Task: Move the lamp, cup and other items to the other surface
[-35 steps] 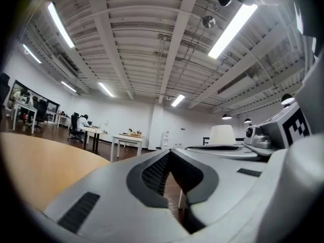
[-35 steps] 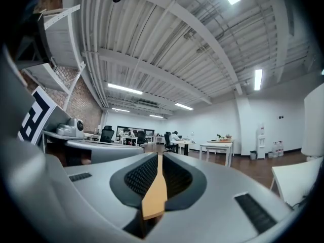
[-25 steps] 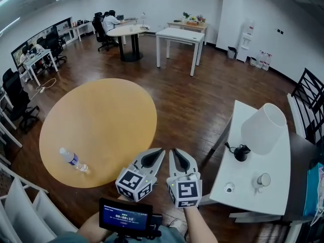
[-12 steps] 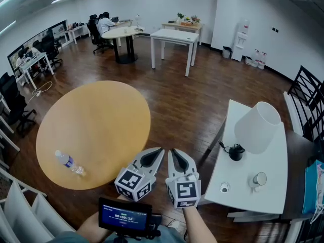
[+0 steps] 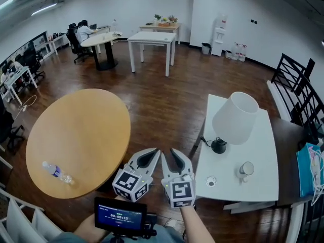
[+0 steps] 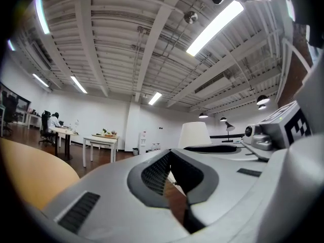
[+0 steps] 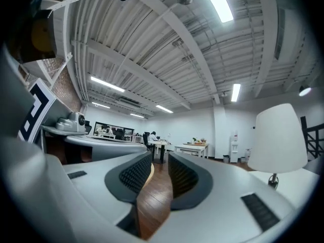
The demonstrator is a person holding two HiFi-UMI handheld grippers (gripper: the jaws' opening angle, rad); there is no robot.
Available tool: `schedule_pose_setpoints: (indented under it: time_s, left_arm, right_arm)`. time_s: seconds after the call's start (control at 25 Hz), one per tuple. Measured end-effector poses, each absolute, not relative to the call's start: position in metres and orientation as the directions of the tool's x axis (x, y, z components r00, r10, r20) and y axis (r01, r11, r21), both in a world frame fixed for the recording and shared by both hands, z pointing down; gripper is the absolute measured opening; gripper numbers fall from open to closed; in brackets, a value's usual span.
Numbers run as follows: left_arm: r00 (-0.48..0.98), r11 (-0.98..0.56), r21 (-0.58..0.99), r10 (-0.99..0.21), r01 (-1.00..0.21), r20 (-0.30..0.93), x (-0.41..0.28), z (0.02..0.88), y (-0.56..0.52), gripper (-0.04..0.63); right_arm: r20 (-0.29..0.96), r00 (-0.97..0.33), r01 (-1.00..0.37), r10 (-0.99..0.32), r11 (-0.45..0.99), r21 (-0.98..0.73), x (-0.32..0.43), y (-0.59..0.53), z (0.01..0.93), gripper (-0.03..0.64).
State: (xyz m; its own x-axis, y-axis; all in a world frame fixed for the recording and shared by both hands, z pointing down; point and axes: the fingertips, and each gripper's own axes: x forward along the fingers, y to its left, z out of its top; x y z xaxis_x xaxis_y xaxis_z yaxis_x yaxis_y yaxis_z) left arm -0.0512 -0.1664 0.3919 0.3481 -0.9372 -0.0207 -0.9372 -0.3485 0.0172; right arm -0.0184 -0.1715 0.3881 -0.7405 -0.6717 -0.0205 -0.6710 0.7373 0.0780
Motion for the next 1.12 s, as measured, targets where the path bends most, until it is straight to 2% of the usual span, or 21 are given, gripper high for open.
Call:
schedule_pose_setpoints:
  time_s: [0.04, 0.2, 0.52, 0.96, 1.12]
  left_arm:
    - [0.361, -0.362, 0.02, -0.932, -0.932, -0.018, -0.042, 0.392, -0.17, 0.005]
    - [0.434, -0.434, 0.019, -0.901, -0.901, -0.009, 0.002, 0.395, -0.181, 0.006]
    - [0.558, -0.558, 0.023, -0.83, -0.829, -0.006, 0.094, 0.405, -0.199, 0.006]
    - [0.704, -0.704, 0.044, -0.71, -0.709, 0.001, 0.225, 0.421, -0.212, 0.006]
    - [0.742, -0.741, 0.05, -0.671, -0.67, 0.011, 0.265, 0.43, -0.212, 0.005]
  right_arm:
    - [-0.026, -0.729, -0.684, -0.684, 0.725, 0.078, -0.007, -0.175, 0.389, 0.125]
    - [-0.033, -0.658, -0.753, -0.752, 0.655, 0.069, 0.044, -0.189, 0.393, 0.129]
    - [-0.03, -0.504, -0.864, -0.863, 0.503, 0.027, 0.143, -0.206, 0.396, 0.183]
    - [0.001, -0.306, -0.951, -0.952, 0.306, 0.039, 0.274, -0.216, 0.417, 0.185]
    - [0.026, -0.242, -0.969, -0.97, 0.243, 0.042, 0.315, -0.219, 0.432, 0.206]
